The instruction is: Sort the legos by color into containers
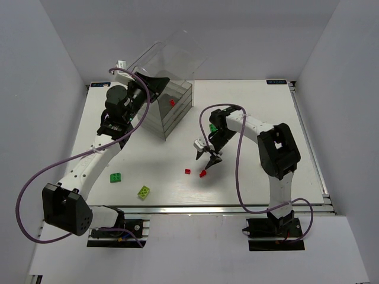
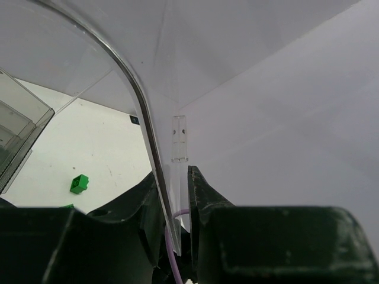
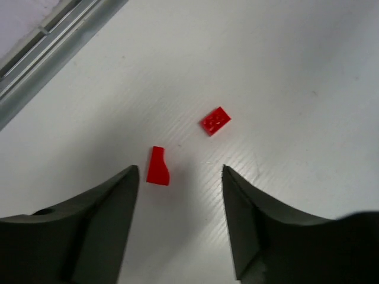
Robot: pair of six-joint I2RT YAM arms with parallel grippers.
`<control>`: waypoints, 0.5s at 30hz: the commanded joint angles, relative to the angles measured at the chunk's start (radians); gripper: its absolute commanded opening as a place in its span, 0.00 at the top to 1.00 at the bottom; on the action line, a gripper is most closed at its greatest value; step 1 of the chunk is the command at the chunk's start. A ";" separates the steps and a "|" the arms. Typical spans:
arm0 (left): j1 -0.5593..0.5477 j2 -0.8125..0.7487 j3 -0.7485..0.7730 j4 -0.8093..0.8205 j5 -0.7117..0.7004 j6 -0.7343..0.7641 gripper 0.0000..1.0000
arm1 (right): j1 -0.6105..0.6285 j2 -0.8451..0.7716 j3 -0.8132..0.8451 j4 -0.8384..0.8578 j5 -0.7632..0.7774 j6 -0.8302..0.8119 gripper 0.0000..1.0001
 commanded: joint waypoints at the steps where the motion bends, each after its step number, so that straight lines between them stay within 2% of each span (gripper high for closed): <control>1: -0.003 -0.069 -0.004 0.044 0.006 0.005 0.68 | 0.007 -0.060 -0.018 -0.122 0.032 -0.063 0.40; 3: -0.003 -0.069 -0.015 0.049 0.004 0.005 0.68 | 0.008 -0.071 -0.047 -0.114 0.054 -0.043 0.46; 5: -0.003 -0.072 -0.022 0.053 0.004 -0.001 0.68 | 0.022 -0.086 -0.097 -0.065 0.066 0.012 0.47; 9: -0.003 -0.080 -0.035 0.056 0.003 -0.003 0.68 | 0.062 -0.155 -0.209 0.195 0.096 0.217 0.46; 15: -0.003 -0.070 -0.018 0.050 0.007 0.002 0.68 | 0.094 -0.159 -0.278 0.407 0.207 0.445 0.46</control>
